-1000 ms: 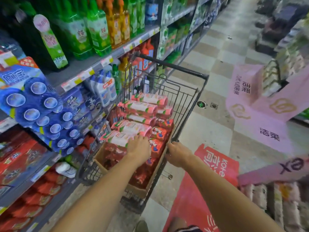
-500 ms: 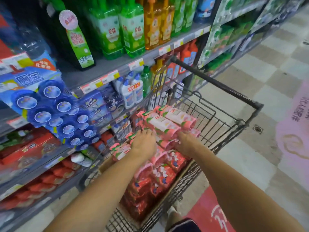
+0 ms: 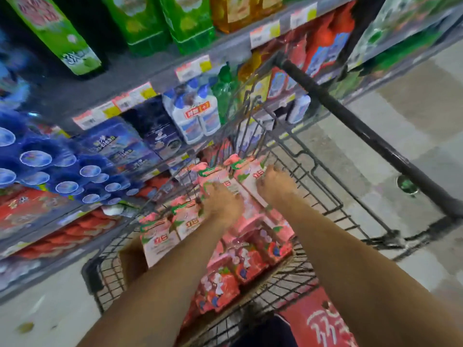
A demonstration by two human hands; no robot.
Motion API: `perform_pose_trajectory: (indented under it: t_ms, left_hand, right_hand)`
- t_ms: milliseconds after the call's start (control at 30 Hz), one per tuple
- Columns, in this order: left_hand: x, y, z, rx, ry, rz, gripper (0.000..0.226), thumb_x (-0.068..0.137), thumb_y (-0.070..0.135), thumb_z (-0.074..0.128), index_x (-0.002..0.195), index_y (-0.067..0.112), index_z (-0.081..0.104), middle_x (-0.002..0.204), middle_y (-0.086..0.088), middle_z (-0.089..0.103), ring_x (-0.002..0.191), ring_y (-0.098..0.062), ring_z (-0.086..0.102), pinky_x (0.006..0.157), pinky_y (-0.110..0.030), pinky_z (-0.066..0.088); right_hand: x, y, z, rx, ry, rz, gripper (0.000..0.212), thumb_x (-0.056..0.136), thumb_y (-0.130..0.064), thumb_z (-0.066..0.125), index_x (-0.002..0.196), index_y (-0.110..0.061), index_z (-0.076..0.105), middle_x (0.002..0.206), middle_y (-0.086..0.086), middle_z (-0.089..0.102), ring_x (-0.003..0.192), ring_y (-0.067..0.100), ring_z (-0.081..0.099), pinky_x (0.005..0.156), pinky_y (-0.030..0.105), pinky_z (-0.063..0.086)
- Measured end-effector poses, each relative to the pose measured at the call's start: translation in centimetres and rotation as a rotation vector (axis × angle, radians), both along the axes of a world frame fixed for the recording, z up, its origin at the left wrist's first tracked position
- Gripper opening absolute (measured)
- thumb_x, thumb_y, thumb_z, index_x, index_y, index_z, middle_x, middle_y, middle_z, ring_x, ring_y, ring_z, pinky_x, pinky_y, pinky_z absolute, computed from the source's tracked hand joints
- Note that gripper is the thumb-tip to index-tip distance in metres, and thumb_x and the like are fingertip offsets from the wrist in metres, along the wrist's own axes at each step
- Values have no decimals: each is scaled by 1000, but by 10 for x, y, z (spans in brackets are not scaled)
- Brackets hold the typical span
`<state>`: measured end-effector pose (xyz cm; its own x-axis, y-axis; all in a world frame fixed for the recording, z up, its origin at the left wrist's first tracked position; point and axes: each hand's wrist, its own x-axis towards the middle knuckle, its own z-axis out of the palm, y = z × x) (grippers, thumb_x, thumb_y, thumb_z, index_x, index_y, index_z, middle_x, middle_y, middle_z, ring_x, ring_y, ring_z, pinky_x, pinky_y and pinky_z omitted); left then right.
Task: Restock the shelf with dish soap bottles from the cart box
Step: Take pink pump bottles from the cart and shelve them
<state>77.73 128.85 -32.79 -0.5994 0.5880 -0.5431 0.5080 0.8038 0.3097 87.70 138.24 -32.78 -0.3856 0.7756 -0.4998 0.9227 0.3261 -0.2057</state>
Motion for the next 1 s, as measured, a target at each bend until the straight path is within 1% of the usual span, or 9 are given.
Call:
perform_pose_trajectory:
  t_ms: [133, 233, 400, 500, 600, 700, 833, 933, 1000]
  left_hand:
    - [-9, 15, -24, -55, -121, 326, 104, 83, 55, 68, 153, 2, 12, 156, -15, 22, 134, -39, 41, 102, -46, 42]
    - [-17, 14, -37, -31, -366, 514, 114, 73, 60, 75, 152, 2, 17, 147, -11, 44, 125, -37, 54, 100, -45, 50]
    - [-33, 7, -46, -1, -535, 505, 114, 63, 60, 84, 149, 10, 28, 148, -13, 45, 128, -34, 51, 104, -50, 47]
    - [-40, -11, -46, 70, -585, 507, 110, 42, 69, 88, 131, 17, 49, 135, 4, 58, 116, -20, 58, 102, -44, 48]
    - [-50, -31, -53, 70, -618, 453, 114, 45, 68, 88, 138, 17, 45, 140, 4, 54, 120, -18, 57, 103, -38, 46]
    - [-58, -59, -69, -3, -614, 452, 130, 35, 76, 85, 143, 20, 40, 142, 0, 52, 122, -23, 57, 103, -44, 47]
    - [-43, -80, -24, -18, -592, 491, 139, 35, 77, 84, 145, 10, 31, 146, -6, 47, 126, -29, 54, 95, -39, 55]
    - [-31, -88, -17, 24, -620, 472, 122, 59, 67, 82, 149, 10, 23, 149, -2, 44, 127, -25, 53, 69, -21, 60]
    - [-24, -94, -13, 74, -614, 483, 125, 51, 74, 81, 145, 15, 25, 145, -1, 49, 123, -26, 57, 90, -38, 57]
  right_hand:
    - [-17, 1, -13, -18, -154, -16, 63, 101, -42, 40, 144, 3, 34, 142, 22, 51, 138, 38, 34, 108, 44, 34]
    - [-26, 4, -22, -79, -174, -62, 67, 100, -47, 44, 145, 1, 32, 142, 24, 50, 141, 41, 28, 109, 46, 35]
    - [-30, 4, -22, 2, -197, -39, 85, 99, -56, 45, 152, 5, 19, 155, 24, 32, 144, 41, 25, 118, 48, 24]
    - [-22, 0, -27, 16, -178, -48, 96, 89, -70, 51, 148, 4, 31, 152, 21, 33, 141, 37, 30, 116, 44, 28]
    - [-12, -2, -31, -158, -131, -136, 106, 77, -79, 60, 146, -2, 39, 159, 22, 25, 148, 38, 20, 118, 45, 24]
    - [-6, -14, -36, -374, -14, -258, 129, 71, -69, 76, 157, -3, 6, 162, 22, 18, 150, 38, 17, 121, 47, 26]
    - [-1, -25, -40, -496, 152, -359, 138, 67, -49, 89, 158, -5, -5, 158, 18, 34, 145, 37, 33, 115, 46, 38]
    - [4, -15, -50, -577, 183, -347, 154, 24, -70, 91, 153, -15, 28, 147, 12, 52, 131, 32, 53, 106, 47, 49]
    - [16, -9, -93, -660, 183, -319, 145, 10, -76, 87, 139, -22, 49, 135, 5, 63, 118, 28, 63, 96, 48, 55]
